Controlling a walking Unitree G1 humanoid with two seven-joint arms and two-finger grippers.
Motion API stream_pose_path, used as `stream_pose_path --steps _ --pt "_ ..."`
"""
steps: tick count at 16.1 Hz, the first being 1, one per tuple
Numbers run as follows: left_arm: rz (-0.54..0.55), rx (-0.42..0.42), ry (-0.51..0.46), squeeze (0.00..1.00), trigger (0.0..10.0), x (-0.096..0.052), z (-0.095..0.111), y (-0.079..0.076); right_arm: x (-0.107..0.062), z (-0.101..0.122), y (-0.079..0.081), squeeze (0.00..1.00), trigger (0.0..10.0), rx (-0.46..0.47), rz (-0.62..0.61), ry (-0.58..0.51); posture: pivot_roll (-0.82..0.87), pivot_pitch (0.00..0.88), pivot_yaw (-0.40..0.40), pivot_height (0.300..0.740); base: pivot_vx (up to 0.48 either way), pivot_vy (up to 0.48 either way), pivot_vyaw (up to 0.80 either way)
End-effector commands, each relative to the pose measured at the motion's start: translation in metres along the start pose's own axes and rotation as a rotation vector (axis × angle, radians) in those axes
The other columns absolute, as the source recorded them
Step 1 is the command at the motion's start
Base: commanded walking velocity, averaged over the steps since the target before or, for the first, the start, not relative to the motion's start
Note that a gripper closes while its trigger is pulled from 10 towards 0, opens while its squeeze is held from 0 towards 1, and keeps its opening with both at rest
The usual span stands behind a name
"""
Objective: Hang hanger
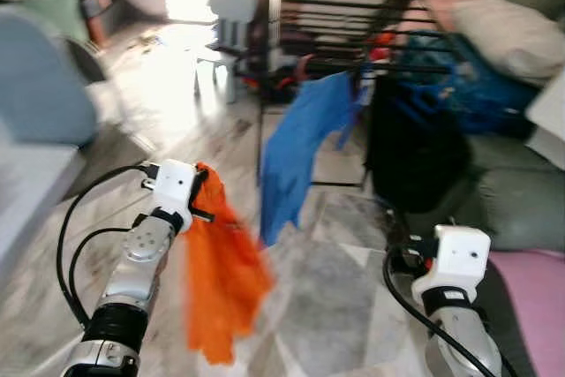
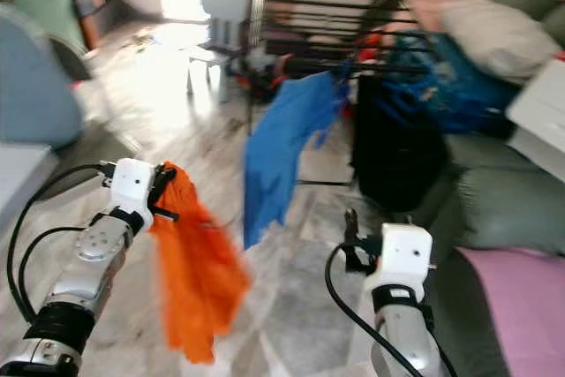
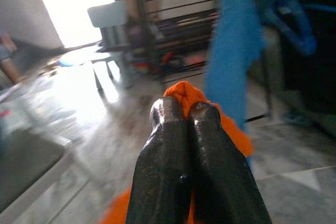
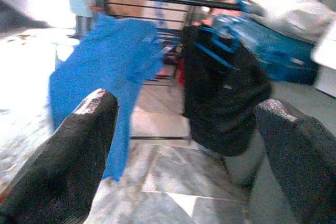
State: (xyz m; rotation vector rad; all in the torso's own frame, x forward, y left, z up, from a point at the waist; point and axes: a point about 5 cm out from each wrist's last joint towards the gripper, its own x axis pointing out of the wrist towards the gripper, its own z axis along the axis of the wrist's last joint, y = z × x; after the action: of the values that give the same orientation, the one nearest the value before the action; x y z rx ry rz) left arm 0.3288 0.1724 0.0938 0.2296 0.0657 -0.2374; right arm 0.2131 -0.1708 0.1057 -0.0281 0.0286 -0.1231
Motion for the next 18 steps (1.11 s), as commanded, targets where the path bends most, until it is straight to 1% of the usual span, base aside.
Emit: stream_pose_path --steps 1,2,3,4,7,9,11,13,15,18 --pt "-0.038 0.007 -0.041 0.00 10.0 0.009 0.013 -0.011 -0.001 0.003 -0.009 0.00 10.0 0.014 -0.034 -0.012 0.02 0.000 -0.067 0.740 0.480 0.000 0.00" --pt "-0.038 0.007 -0.041 0.00 10.0 0.009 0.013 -0.011 -0.001 0.004 -0.009 0.00 10.0 0.034 -0.044 -0.021 0.02 0.000 -0.067 0.740 0.480 0.000 0.00" --pt "-0.043 0.036 -0.050 0.00 10.0 0.009 0.014 -0.010 -0.006 0.007 -0.012 0.00 10.0 0.166 -0.105 -0.033 0.02 0.000 -0.061 0.740 0.480 0.000 0.00" --pt "-0.045 0.040 -0.048 0.00 10.0 0.009 0.014 -0.010 -0.008 0.004 -0.012 0.00 10.0 0.180 -0.122 -0.021 0.02 0.000 -0.050 0.740 0.480 0.000 0.00" --pt "-0.060 0.058 -0.040 0.00 10.0 0.011 0.014 -0.011 -0.013 -0.002 -0.010 0.00 10.0 0.179 -0.141 -0.011 0.02 0.000 -0.015 0.740 0.480 0.000 0.00" --pt "-0.063 0.062 -0.038 0.00 10.0 0.015 0.016 -0.008 -0.010 -0.004 -0.010 0.00 10.0 0.170 -0.151 -0.015 0.03 0.000 0.007 0.740 0.441 0.131 0.00" --pt "-0.049 0.050 -0.031 0.00 10.0 0.020 0.019 -0.002 -0.007 -0.003 -0.008 0.00 10.0 0.146 -0.132 -0.021 0.03 0.000 0.003 0.740 0.388 0.283 0.00" --pt "-0.035 0.037 -0.032 0.00 10.0 0.021 0.019 -0.002 -0.005 -0.002 -0.009 0.00 10.0 0.124 -0.112 -0.019 0.03 0.000 -0.008 0.740 0.358 0.321 0.00" --pt "-0.024 -0.002 -0.027 0.00 10.0 0.021 0.017 -0.004 -0.002 -0.002 -0.014 0.00 10.0 0.107 -0.103 -0.016 0.03 0.000 -0.036 0.740 0.293 0.381 0.00" --pt "-0.034 -0.028 -0.021 0.00 10.0 0.020 0.014 -0.009 0.002 0.000 -0.015 0.00 10.0 0.092 -0.089 -0.017 0.04 0.000 -0.051 0.740 0.000 0.449 0.00"
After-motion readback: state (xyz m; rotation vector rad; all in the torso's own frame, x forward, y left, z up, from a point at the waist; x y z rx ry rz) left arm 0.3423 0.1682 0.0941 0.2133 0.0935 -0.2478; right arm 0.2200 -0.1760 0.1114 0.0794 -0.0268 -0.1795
